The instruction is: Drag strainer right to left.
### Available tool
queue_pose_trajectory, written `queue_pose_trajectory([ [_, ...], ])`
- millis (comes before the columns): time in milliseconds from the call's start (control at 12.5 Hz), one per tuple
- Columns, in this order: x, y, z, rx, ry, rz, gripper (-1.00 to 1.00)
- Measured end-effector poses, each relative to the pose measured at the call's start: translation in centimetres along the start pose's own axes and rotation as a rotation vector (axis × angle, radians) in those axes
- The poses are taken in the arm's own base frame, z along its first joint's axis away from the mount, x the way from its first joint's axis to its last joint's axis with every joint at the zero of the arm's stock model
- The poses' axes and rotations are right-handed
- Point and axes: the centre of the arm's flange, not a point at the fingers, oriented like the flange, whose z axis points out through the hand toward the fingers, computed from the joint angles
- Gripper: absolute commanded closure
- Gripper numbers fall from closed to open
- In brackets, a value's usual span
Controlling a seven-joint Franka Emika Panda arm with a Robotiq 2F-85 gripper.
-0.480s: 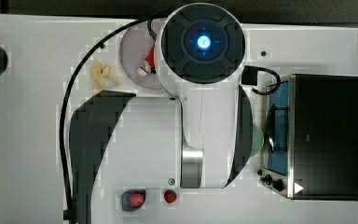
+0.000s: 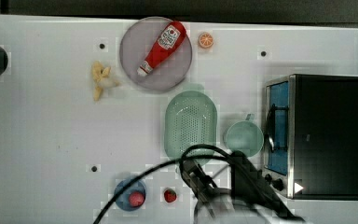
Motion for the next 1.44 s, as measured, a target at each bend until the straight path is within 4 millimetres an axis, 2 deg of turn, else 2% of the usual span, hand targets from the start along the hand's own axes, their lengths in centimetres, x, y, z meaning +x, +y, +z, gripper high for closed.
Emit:
queue_pose_trajectory([
  [80,0.1,-0.1,-1.9,0.063,0.043,0.004,-1.0],
  [160,0.4,-0.8,-2.9,0.092,0.075,0.001,-1.0],
  [240,0.8,-1.9,-2.2,0.081,0.087,-0.008,-1.0],
  [320,1.3,-3.8,-0.1,0.058,0.072,-0.016,-1.0],
  [400,2.0,-5.9,3.1,0.036,0.045,-0.018,-1.0],
  [560,4.1,-8.1,11.7,-0.079,-0.042,0.011,-1.0],
  [720,5.7,-9.6,20.6,-0.189,-0.088,0.074,-1.0],
  [880,5.4,-9.8,27.6,-0.262,-0.126,0.141,-1.0],
  [960,5.1,-9.9,30.4,-0.265,-0.112,0.173,-1.0],
  [1120,5.0,-9.9,34.4,-0.26,-0.088,0.248,-1.0],
  [1440,4.3,-9.4,39.5,-0.184,-0.04,0.427,-1.0],
])
